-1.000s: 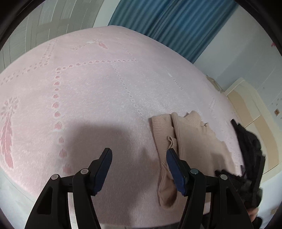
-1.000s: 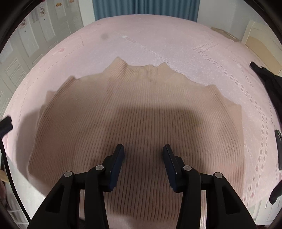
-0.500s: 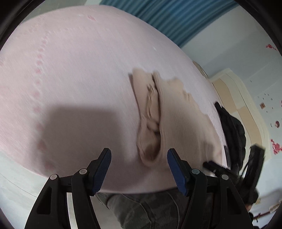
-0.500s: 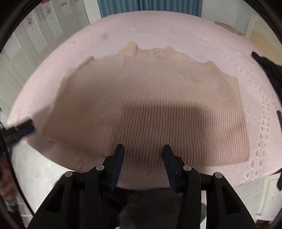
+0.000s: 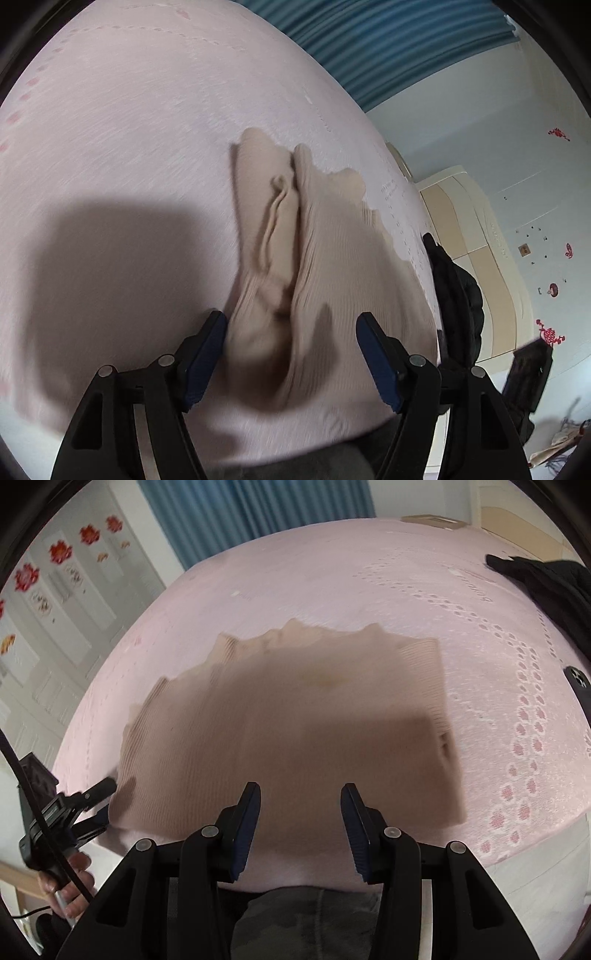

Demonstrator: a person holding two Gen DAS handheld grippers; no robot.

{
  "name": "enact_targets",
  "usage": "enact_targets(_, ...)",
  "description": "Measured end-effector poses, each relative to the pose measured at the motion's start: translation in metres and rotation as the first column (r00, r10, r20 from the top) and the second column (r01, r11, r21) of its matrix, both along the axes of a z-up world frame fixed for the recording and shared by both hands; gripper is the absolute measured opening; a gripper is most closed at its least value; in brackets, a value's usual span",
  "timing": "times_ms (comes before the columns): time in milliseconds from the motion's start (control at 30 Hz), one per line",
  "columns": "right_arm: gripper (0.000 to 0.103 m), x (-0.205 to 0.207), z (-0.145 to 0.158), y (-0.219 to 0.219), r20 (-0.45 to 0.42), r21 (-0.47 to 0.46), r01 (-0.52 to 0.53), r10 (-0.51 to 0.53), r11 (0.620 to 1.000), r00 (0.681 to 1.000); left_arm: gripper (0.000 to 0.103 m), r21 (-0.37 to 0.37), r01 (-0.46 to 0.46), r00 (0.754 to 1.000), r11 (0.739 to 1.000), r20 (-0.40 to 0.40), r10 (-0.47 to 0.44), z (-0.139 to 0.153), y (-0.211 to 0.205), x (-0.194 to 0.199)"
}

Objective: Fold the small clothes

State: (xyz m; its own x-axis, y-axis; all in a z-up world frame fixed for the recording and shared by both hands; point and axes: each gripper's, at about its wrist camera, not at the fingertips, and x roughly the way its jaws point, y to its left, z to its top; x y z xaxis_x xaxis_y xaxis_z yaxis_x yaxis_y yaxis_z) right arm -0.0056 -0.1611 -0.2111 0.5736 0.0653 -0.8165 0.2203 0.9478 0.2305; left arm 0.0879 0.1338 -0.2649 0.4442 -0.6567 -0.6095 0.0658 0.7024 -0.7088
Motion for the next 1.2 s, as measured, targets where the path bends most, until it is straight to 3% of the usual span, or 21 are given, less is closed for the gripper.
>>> enact_targets(233,0.046,-0.007,0.007,-0.044,0.039,0.007,0.076,-0.077,0.997,0.996,0.065,0.057,-0.007,0.999,0.998,-0.033,0.008,0.004,-0.024,0.048)
enact_targets(300,0.046,-0.009,0.006,-0.059,0.044,0.026,0.106,-0.108,0.994,0.993,0.047,0.076,-0.019,0.998,0.997,-0.052,0.023,0.007,-0.027,0.051)
enact_targets(333,0.046,-0.012,0.005,-0.068,0.049,0.044,0.124,-0.126,0.991,0.991,0.031,0.089,-0.028,0.997,0.996,-0.069,0.034,0.007,-0.028,0.053)
enact_targets(433,0.046,-0.018,0.001,-0.084,0.061,0.075,0.158,-0.163,0.984,0.985,0.024,0.051,-0.045,0.994,0.998,-0.097,0.049,0.014,-0.022,0.05)
enact_targets(700,0.045,-0.035,0.007,-0.121,0.115,0.098,0.173,-0.184,0.98,0.976,0.023,0.184,-0.017,1.0,0.983,-0.012,0.02,0.093,-0.076,0.049)
enact_targets(933,0.045,-0.068,0.025,-0.156,0.142,0.039,0.219,-0.222,0.975,0.965,0.022,0.267,-0.026,0.999,0.963,0.052,0.012,0.155,-0.175,0.038)
enact_targets(1067,0.045,-0.096,0.03,-0.18,0.139,0.033,0.266,-0.268,0.963,0.953,0.022,0.301,0.049,0.997,0.952,0.037,-0.064,0.153,-0.242,0.027)
enact_targets(1200,0.045,-0.119,0.029,-0.195,0.132,0.033,0.303,-0.305,0.952,0.943,0.027,0.309,0.189,0.982,0.932,-0.051,-0.182,0.118,-0.307,0.018)
